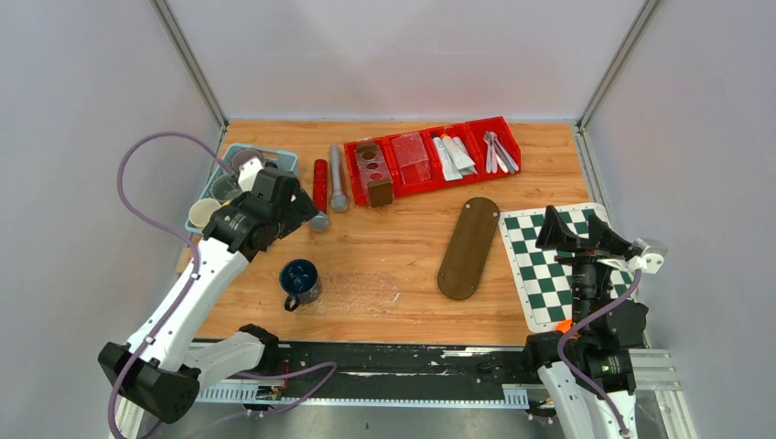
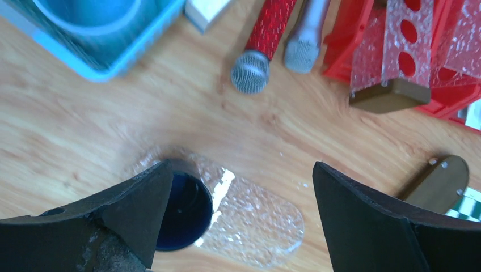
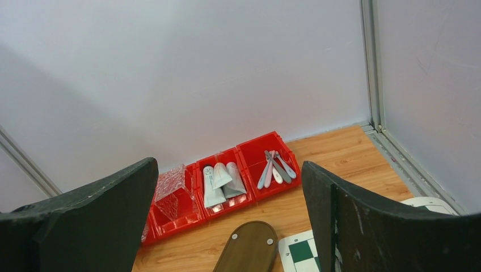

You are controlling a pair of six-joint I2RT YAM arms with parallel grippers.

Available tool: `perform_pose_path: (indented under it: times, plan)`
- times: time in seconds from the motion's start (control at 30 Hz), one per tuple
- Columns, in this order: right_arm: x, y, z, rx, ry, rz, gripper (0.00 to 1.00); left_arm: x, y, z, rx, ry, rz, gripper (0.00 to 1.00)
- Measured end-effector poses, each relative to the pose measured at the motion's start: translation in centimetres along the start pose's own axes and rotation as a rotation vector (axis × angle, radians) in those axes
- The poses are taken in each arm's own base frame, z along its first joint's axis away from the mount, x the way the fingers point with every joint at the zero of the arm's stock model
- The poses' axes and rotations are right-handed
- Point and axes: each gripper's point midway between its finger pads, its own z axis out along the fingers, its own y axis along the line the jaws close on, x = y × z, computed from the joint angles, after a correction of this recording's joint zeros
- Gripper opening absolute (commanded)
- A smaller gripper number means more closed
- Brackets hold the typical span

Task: Prepare toiletry sets of a toothbrush and toothpaste on the tray
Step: Pick up the cup from the storage box.

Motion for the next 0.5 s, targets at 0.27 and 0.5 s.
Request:
perform_pose_path:
  times: [0.27,0.5]
  plan:
    - [-0.1,0.2,-0.1,-0.008,-0.005,0.003,1.0,-4.7,0.4,1.3,-0.068,-0.121,0.179,1.0]
    - [-0.5,0.5,-0.2,-0.024,-0.017,0.009,1.0,-9.4,3.2,4.9,-0.154,-0.179,0.086,0.97]
